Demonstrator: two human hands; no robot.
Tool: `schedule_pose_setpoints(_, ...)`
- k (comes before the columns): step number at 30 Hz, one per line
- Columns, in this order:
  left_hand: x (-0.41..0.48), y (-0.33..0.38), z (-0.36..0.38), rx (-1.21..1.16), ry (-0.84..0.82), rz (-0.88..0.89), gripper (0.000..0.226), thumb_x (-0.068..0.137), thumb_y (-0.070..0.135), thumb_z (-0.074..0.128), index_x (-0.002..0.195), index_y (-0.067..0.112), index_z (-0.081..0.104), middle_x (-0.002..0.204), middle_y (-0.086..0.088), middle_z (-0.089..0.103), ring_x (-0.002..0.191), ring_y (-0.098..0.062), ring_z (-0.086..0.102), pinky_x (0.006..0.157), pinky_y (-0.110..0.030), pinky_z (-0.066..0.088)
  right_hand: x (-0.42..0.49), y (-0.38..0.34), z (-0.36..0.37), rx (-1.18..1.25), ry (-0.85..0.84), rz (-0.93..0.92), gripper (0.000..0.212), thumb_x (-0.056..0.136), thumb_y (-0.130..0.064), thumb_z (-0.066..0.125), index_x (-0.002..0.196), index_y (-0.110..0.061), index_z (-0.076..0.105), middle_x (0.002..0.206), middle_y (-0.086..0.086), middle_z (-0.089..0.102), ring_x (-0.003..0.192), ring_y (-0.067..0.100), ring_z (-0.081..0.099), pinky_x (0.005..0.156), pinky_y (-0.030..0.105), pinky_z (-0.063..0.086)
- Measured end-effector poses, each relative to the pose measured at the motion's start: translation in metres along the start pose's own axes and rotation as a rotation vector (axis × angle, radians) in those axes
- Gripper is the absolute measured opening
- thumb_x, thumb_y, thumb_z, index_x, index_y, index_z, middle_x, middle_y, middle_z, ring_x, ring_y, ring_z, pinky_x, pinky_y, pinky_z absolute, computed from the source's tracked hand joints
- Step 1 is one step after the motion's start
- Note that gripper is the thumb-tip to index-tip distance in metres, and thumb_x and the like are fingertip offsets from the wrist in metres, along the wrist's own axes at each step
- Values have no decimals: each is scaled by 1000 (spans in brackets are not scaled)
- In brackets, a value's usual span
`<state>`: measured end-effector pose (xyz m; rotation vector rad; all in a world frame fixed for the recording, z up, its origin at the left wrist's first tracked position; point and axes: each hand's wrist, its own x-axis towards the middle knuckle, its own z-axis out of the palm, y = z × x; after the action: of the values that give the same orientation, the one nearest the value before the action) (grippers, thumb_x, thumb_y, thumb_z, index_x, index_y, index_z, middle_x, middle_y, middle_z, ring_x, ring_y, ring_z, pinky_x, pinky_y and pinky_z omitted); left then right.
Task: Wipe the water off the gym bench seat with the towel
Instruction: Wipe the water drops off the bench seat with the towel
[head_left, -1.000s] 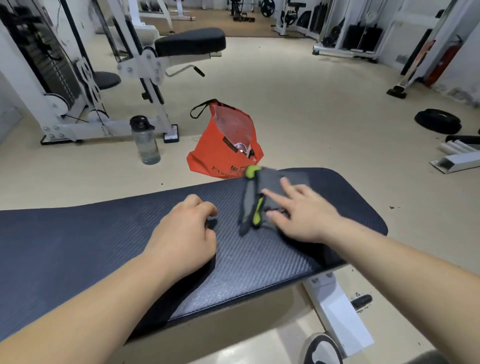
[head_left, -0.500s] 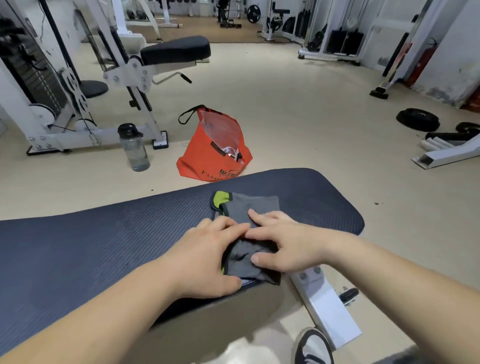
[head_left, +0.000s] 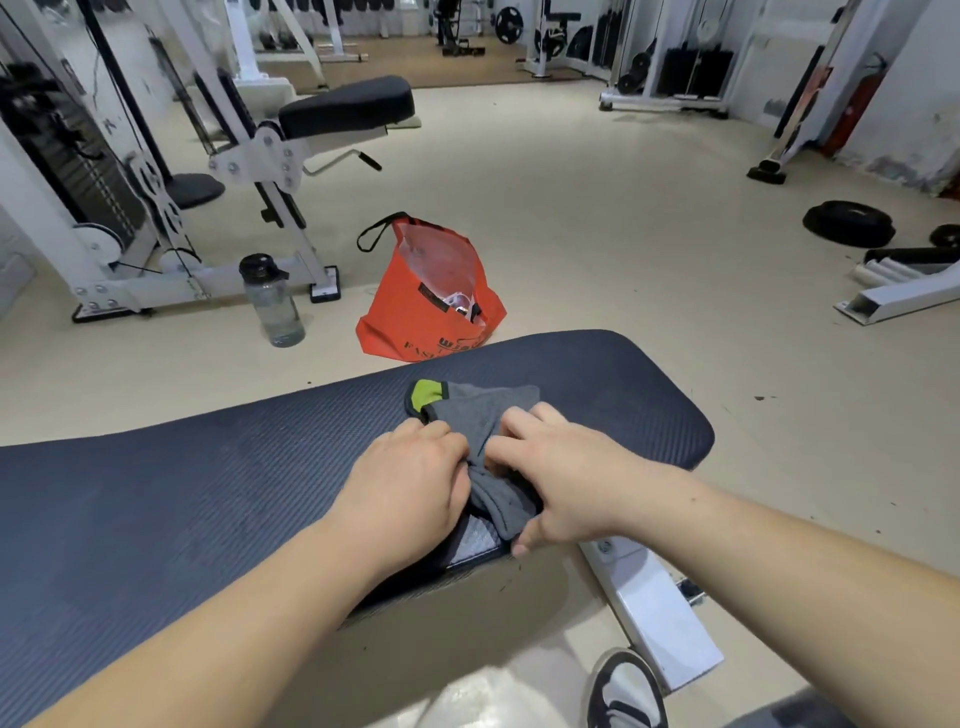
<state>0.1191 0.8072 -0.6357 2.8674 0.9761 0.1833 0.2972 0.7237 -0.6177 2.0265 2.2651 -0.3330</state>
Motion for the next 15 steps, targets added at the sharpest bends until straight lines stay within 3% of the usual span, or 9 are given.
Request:
schedule_pose_setpoints(2,0,-2,-1,-157,16,-83,25,98,32,39,88,20,58,92,1,63,91,-26,57,78,-39,47,0,5,0,67,42,-56,53,72,-51,78,115,-29,53,113,-7,46,108,19,40,81,37,48)
schedule_pose_setpoints(5,2,-4,-10,-421,18,-207,21,99,26,44,82,24,57,83,1,64,84,-26,59,73,-36,46,-3,13,-2,303,149,-75,20,77,-37,60,94,-27,56,89,-10,55,94,16,47,81,42,51)
schedule_pose_setpoints(8,1,-2,-23,-629,69,-267,27,99,28,50,78,17,61,70,8,64,71,-14,58,67,-32,43,-2,13,-7,598,230,59,15,85,-24,62,81,-12,54,71,-6,55,68,7,49,69,36,49)
schedule_pose_setpoints(10,-1,1,-37,-884,108,-295,44,96,46,54,77,7,60,64,6,57,64,-12,52,65,-33,40,2,13,-14,827,277,140,9,89,-21,61,84,-15,58,72,-8,60,64,6,55,65,33,49)
schedule_pose_setpoints(12,-2,-2,-51,-1144,65,-299,64,84,68,55,88,5,66,79,1,69,75,-16,63,75,-34,46,4,16,-19,1075,314,148,13,94,-26,58,99,-18,67,92,0,76,85,15,72,73,38,57)
schedule_pose_setpoints(13,-3,-4,-57,-1258,14,-295,66,80,70,58,100,9,70,95,-1,77,89,-17,70,84,-33,50,5,18,-21,1203,318,155,18,98,-28,56,107,-18,68,102,2,78,93,18,75,75,37,59)
schedule_pose_setpoints(15,-5,-2,-62,-1426,-76,-276,58,80,57,70,119,15,69,118,-5,76,111,-19,71,96,-36,52,6,17,-25,1403,305,190,24,105,-29,52,116,-16,69,109,2,79,100,17,75,76,35,62)
